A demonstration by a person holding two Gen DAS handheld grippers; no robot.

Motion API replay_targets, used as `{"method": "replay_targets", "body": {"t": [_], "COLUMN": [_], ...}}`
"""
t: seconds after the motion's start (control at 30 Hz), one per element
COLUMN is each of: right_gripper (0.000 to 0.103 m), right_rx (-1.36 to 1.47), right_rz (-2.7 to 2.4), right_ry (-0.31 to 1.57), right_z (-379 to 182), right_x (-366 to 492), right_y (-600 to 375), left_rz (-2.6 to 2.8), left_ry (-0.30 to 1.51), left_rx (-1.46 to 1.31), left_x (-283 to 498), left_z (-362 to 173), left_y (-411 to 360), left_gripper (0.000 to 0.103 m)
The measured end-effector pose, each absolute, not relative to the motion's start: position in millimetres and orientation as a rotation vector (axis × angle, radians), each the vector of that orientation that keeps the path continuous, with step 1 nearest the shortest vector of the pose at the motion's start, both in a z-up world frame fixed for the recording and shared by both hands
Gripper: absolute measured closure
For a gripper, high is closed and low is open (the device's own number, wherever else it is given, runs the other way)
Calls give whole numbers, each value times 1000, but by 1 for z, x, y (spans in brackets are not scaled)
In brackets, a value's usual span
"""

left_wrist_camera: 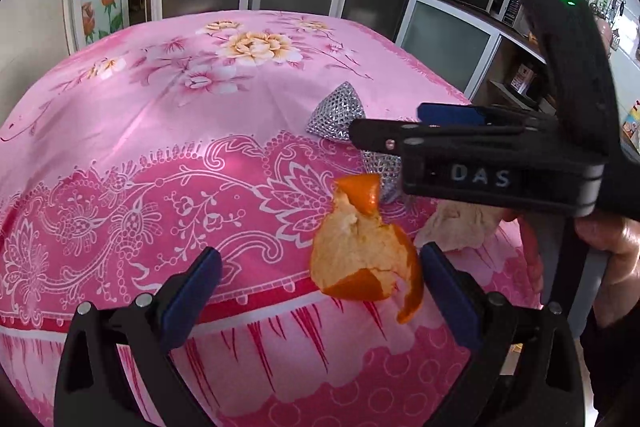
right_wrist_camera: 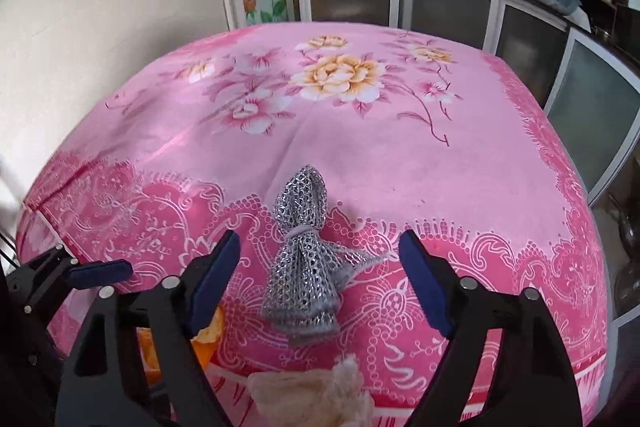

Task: Collect trash
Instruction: 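Grasp the orange peel with the left tool while the right tool grasps the silver scrubber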

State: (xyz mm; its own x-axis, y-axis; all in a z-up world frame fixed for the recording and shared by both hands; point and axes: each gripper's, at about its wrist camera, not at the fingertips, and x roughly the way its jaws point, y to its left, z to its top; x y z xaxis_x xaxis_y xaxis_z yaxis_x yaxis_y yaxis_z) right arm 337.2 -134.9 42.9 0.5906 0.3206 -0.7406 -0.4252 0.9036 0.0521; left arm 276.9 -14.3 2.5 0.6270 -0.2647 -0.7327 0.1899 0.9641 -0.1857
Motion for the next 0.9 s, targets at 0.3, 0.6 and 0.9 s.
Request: {"method": "replay_targets", "body": {"t": [0.3, 0.6, 0.9], "right_gripper": [64, 83, 83], "right_rx": [-167, -163, -113], "right_rz": [439, 444, 430], "right_ry": [921, 907, 824], "right_z": [29, 36, 70], "right_x": [351, 345, 332], "right_y": [-126, -123, -138], "left_rz": [-271, -308, -314], "left_ry": [872, 906, 850], "left_rx": [-115, -133, -165], "left_x": [290, 297, 285], "left_z": [0, 2, 28], "left_y": [-12, -9, 3], "left_gripper": [18, 85, 87]}}
